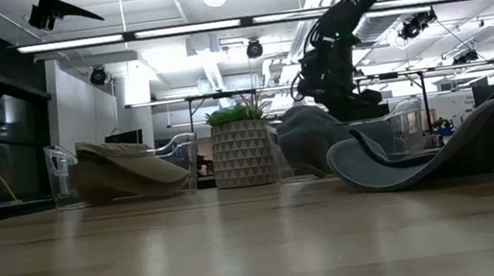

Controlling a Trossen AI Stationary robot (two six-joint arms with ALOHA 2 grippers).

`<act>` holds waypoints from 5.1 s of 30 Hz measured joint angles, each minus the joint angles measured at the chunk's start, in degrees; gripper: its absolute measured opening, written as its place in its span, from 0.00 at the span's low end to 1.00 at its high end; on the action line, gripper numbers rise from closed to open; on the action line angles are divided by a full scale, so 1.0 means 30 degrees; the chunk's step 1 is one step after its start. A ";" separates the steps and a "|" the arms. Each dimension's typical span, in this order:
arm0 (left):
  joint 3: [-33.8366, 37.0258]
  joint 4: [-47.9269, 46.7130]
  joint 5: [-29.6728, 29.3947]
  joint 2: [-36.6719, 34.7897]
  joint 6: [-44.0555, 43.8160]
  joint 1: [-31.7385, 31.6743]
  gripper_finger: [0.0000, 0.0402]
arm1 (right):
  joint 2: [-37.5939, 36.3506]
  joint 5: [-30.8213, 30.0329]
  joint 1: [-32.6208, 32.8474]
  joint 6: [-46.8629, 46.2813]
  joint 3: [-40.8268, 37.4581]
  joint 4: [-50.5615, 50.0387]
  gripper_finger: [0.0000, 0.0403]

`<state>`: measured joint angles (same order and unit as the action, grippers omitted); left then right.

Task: Pick & Place hat
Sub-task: Put the left blue cap into the right transparent bin

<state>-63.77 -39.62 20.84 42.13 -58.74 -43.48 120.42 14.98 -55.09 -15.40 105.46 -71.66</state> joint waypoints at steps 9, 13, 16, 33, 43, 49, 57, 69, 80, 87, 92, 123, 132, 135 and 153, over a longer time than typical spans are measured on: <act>0.0000 0.0000 0.0009 0.0000 0.0028 -0.0005 0.75 | -0.0036 0.0081 0.0170 0.0613 0.1447 -0.2391 0.00; 0.0000 0.0000 0.0009 -0.0002 0.0095 0.0000 0.75 | -0.0036 -0.2096 0.0615 0.0729 0.1510 -0.2459 0.00; 0.0000 0.0000 0.0009 0.0006 0.0137 0.0000 0.75 | -0.0052 -0.1591 0.0974 0.0953 0.1507 -0.2471 0.00; 0.0000 -0.0408 0.0278 0.0000 0.0714 0.0000 0.75 | -0.3870 -0.4622 0.6394 0.7741 0.0186 -0.1677 0.00; 0.0000 -0.0406 0.0789 -0.0002 0.0924 -0.0003 0.75 | -0.6035 -0.7479 0.9183 1.0378 -0.4461 0.1082 0.00; 0.0000 -0.0430 0.0912 -0.0002 0.0998 -0.0006 0.75 | -0.7508 -0.6838 0.9358 1.1210 -0.6898 0.2285 0.13; 0.0000 -0.0423 0.0912 0.0002 0.1005 -0.0005 0.75 | -0.8072 -0.6970 0.9377 1.3205 -0.8584 0.6064 0.56; 0.0000 -0.0423 0.0900 -0.0002 0.1064 -0.0006 0.75 | -0.8087 -0.8008 0.9363 1.6587 -1.1893 1.1155 0.77; 0.0000 -0.0423 0.0854 0.0001 0.0998 -0.0007 0.75 | -0.8072 -1.1024 0.9385 1.6690 -1.3042 1.3101 0.58; 0.0000 -0.0423 0.0847 -0.0001 0.0984 -0.0007 0.75 | -0.8072 -1.1374 0.9501 1.6656 -1.2349 1.2633 0.12; 0.0000 -0.0423 0.0841 -0.0002 0.0978 -0.0006 0.75 | -0.8067 -1.1737 0.9815 1.6052 -1.1725 1.1962 0.04; 0.0000 -0.0416 0.1007 0.0002 0.0977 -0.0003 0.75 | -0.8058 -0.4320 0.8156 1.2985 -1.1094 0.8797 0.00; 0.0000 -0.0423 0.0940 -0.0002 0.0852 0.0000 0.75 | -0.8029 -0.3697 0.7592 1.3116 -1.2812 1.0851 0.00; 0.0000 -0.0423 0.0925 0.0000 0.0794 -0.0002 0.75 | -0.8029 -0.3418 0.7600 1.2982 -1.3536 1.1741 0.00; 0.0000 -0.0423 0.0796 -0.0002 0.0615 -0.0002 0.75 | -0.8138 -0.3387 0.7665 1.2763 -1.4270 1.3935 0.11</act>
<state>-63.77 -40.88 23.22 42.13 -56.90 -43.49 96.01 4.82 -32.10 22.90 62.65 -29.86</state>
